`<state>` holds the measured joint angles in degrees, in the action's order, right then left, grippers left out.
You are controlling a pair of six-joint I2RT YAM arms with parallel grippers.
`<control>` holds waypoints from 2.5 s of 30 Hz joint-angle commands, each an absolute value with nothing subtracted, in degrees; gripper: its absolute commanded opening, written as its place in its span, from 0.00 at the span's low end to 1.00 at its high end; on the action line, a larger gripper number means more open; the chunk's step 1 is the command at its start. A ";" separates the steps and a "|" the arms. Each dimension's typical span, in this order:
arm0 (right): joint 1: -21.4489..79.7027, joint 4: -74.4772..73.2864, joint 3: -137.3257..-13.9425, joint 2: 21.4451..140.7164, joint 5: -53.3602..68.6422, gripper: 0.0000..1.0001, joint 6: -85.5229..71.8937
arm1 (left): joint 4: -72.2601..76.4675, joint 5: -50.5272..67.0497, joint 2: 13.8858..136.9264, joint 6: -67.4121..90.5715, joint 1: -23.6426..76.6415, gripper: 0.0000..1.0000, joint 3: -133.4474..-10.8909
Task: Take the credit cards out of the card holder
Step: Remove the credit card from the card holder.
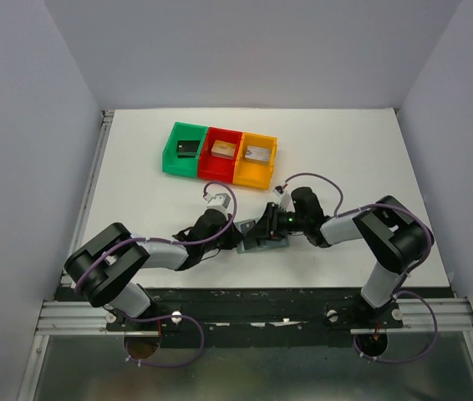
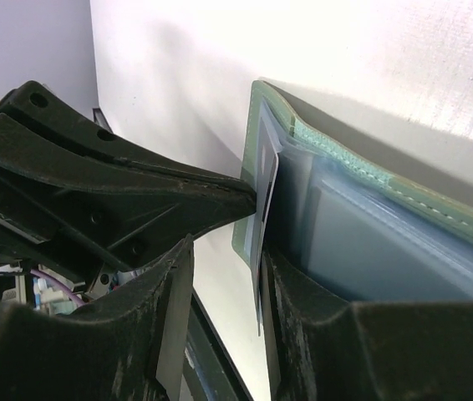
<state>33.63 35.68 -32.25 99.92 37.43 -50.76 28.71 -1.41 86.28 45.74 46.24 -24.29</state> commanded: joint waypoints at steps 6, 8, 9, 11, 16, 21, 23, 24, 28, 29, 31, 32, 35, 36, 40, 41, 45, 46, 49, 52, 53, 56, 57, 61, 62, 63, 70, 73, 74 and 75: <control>34.10 32.52 -35.51 101.87 42.19 0.44 -48.34 | 22.68 0.88 88.50 44.47 46.76 0.00 -22.85; 34.19 31.38 -35.51 101.34 42.10 0.44 -47.64 | 22.68 0.62 88.33 44.56 46.67 0.00 -22.76; 34.10 31.03 -35.33 100.82 41.93 0.43 -47.55 | 22.50 0.53 88.24 44.82 46.67 0.00 -22.59; 34.19 29.54 -35.25 99.59 41.31 0.42 -46.85 | 22.15 0.44 87.89 45.09 46.67 0.00 -22.41; 33.84 26.72 -34.81 97.39 40.34 0.41 -45.62 | 21.97 0.44 88.15 45.70 46.58 0.00 -22.15; 33.05 26.19 -33.93 96.15 40.25 0.40 -45.44 | 21.89 0.53 88.68 45.79 46.41 0.00 -22.15; 32.96 26.10 -33.66 95.54 40.17 0.40 -45.35 | 22.06 0.53 89.03 45.97 46.41 0.00 -22.15; 32.78 26.02 -33.58 95.36 40.17 0.39 -45.35 | 22.15 0.44 89.12 45.97 46.41 0.00 -22.15; 32.26 25.75 -33.40 94.84 40.17 0.39 -45.18 | 22.24 0.53 89.12 46.23 46.23 0.00 -22.06; 32.26 25.75 -33.31 94.66 40.17 0.38 -45.26 | 22.15 0.53 89.12 46.23 46.23 0.00 -22.06; 31.91 25.58 -33.13 94.40 40.17 0.38 -44.91 | 22.24 0.53 89.12 46.40 46.23 0.00 -21.89; 31.82 25.40 -33.05 94.22 40.08 0.38 -45.00 | 22.15 0.44 89.03 46.41 46.23 0.00 -21.88; 31.38 25.14 -32.87 93.87 40.08 0.36 -44.74 | 22.15 0.53 89.03 46.41 46.23 0.00 -21.88; 31.38 24.96 -32.78 93.78 40.08 0.36 -44.74 | 22.15 0.44 89.03 46.41 46.14 0.00 -21.88; 31.11 24.79 -32.78 93.60 39.73 0.34 -44.74 | 22.24 0.44 89.12 46.32 46.23 0.00 -21.80; 31.11 24.61 -32.61 93.60 39.29 0.34 -44.74 | 22.24 0.53 89.12 46.41 46.23 0.00 -21.80; 30.85 23.91 -32.26 93.16 37.88 0.29 -44.65 | 22.32 0.44 89.03 46.41 46.14 0.00 -21.88; 30.85 23.91 -32.26 93.16 37.88 0.27 -44.74 | 22.32 0.44 88.95 46.41 46.14 0.00 -21.71; 30.76 23.73 -32.26 93.08 37.53 0.24 -44.74 | 22.32 0.44 88.77 46.49 46.14 0.00 -21.62; 30.76 23.64 -32.08 92.90 37.01 0.21 -44.83 | 22.24 0.44 88.59 46.41 46.14 0.00 -21.62; 30.59 23.56 -31.99 92.73 36.74 0.19 -44.91 | 22.15 0.53 88.59 46.41 46.14 0.00 -21.53; 30.59 23.38 -31.73 92.20 36.12 0.12 -45.09 | 22.15 0.53 88.33 46.49 46.14 0.00 -21.53; 30.50 22.86 -31.73 92.02 35.86 0.09 -45.00 | 22.15 0.53 88.33 46.32 46.23 0.00 -21.53; 30.06 20.14 -31.82 91.15 34.98 0.00 -44.74 | 21.27 0.44 88.07 46.32 46.14 0.00 -21.88; 29.80 19.26 -31.73 90.79 34.55 0.00 -44.21 | 21.18 -1.04 87.98 46.41 46.14 0.00 -21.80; 29.53 17.94 -31.73 90.27 34.19 0.00 -44.04 | 20.92 -1.23 87.63 46.41 46.23 0.00 -21.88; 27.95 10.38 -32.08 86.14 31.73 0.00 -41.23 | 20.04 -2.02 86.75 46.23 46.14 0.00 -21.71; 27.51 8.01 -32.25 83.94 30.77 0.00 -40.61 | 19.25 -2.28 85.96 46.06 46.23 0.00 -21.88; 27.42 7.22 -32.34 83.15 30.50 0.00 -40.26 | 18.90 -2.37 85.52 46.05 46.23 0.00 -22.06; 27.33 6.34 -32.43 82.36 30.24 0.00 -39.91 | 18.46 -2.46 85.17 45.71 46.23 0.00 -22.41</control>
